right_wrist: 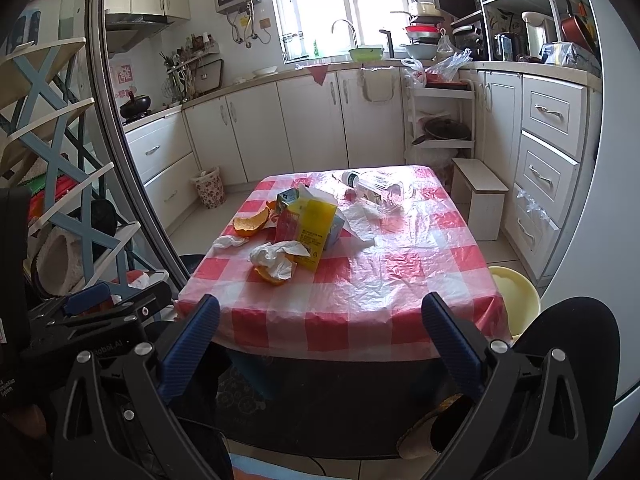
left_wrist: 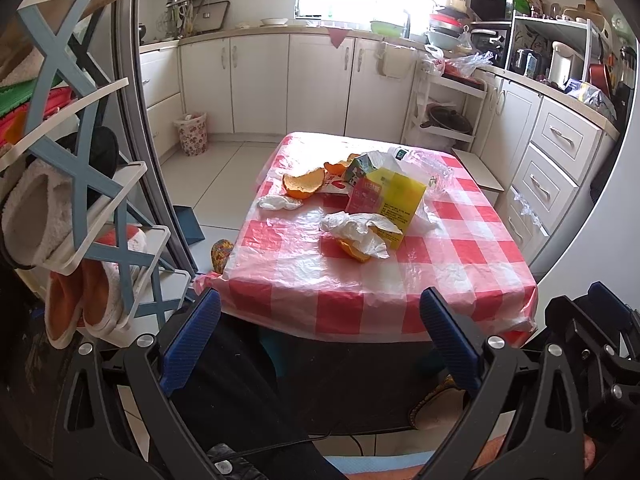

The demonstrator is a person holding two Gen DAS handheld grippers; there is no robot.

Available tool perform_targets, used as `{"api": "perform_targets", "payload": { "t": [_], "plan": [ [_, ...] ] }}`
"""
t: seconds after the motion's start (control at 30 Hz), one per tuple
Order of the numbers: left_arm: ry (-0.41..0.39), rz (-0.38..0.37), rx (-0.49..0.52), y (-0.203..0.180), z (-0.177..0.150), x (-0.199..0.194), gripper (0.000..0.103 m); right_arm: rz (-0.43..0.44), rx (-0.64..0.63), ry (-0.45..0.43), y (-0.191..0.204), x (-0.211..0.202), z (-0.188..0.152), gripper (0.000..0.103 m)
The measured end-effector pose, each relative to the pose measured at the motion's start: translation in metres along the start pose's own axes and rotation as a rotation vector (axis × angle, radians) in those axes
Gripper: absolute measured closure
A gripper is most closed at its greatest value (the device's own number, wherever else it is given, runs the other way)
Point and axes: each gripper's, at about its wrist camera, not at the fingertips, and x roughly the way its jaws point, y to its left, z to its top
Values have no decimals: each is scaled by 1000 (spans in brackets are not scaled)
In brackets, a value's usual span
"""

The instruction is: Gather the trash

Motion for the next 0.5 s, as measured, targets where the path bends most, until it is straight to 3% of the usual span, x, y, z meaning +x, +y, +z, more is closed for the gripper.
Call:
{"api": "perform_targets", "payload": {
  "t": [0.5],
  "plan": [
    [5,-3,-4,0,-4,1,7,7,5,24,-3,-3,1,6]
  ]
}}
